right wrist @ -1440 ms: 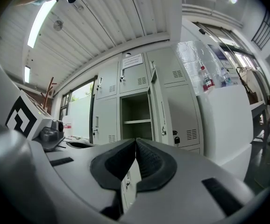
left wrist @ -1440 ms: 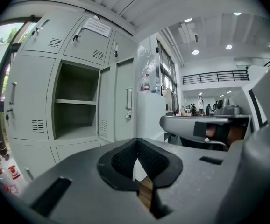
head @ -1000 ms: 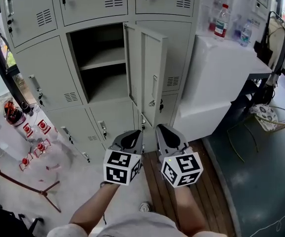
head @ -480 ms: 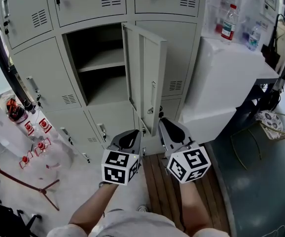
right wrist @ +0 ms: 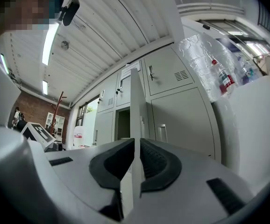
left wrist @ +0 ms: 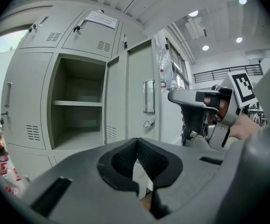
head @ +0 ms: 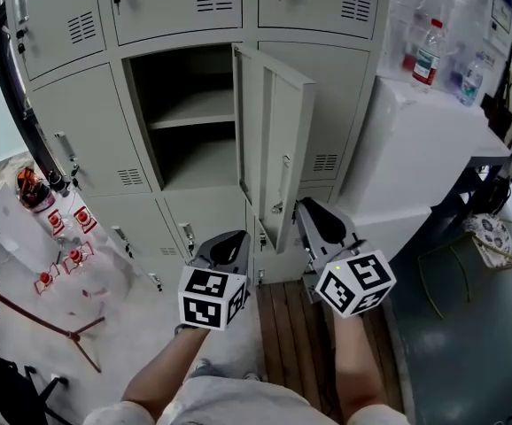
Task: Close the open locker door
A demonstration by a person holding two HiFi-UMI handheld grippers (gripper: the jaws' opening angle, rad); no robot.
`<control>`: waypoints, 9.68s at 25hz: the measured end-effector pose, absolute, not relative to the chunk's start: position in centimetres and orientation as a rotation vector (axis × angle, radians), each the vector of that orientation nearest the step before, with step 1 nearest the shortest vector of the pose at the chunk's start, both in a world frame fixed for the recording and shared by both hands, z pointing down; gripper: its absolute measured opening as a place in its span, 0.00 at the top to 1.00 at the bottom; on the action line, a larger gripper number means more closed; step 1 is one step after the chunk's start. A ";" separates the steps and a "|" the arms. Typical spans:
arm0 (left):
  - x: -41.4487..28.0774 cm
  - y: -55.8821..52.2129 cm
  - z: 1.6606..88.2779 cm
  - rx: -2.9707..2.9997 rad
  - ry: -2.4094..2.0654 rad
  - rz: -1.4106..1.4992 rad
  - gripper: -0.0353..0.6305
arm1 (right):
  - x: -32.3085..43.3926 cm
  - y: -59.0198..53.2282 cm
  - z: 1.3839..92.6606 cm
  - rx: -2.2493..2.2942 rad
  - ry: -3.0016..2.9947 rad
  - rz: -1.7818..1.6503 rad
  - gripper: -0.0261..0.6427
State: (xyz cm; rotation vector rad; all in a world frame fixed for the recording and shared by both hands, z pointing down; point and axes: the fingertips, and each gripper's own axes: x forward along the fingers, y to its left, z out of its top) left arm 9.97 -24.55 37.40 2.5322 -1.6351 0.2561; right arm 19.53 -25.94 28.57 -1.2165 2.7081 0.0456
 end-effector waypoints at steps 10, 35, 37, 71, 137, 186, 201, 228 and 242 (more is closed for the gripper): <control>9.4 -26.0 37.9 2.522 -1.629 0.246 0.94 | 18.3 -27.6 28.4 -1.129 2.767 0.053 0.84; 3.0 -25.6 39.0 2.405 -1.748 0.226 0.94 | 9.4 -25.9 28.2 -0.763 2.891 0.130 0.73; 2.2 -25.4 38.9 2.392 -1.763 0.223 0.94 | 8.5 -25.8 28.2 -0.738 2.898 0.123 0.73; -11.5 -30.3 38.5 2.281 -1.869 0.153 0.94 | -7.1 -29.4 28.1 -0.656 2.952 0.167 0.76; -21.7 -41.4 38.1 2.519 -1.622 0.128 0.94 | -17.9 -43.6 28.3 -1.121 2.787 0.129 0.85; -18.2 -39.0 38.5 2.474 -1.630 0.112 0.94 | -13.1 -40.5 30.6 -1.217 2.791 0.093 0.86; -13.0 -36.0 37.1 2.477 -1.640 0.114 0.94 | -8.0 -36.6 31.8 -1.227 2.823 0.046 0.91; -4.7 -29.2 36.4 2.455 -1.701 0.122 0.94 | 0.5 -28.8 32.8 -1.178 2.874 0.047 0.95; -1.9 -28.5 36.5 2.455 -1.702 0.118 0.94 | 2.8 -28.0 33.5 -1.161 2.889 0.035 0.96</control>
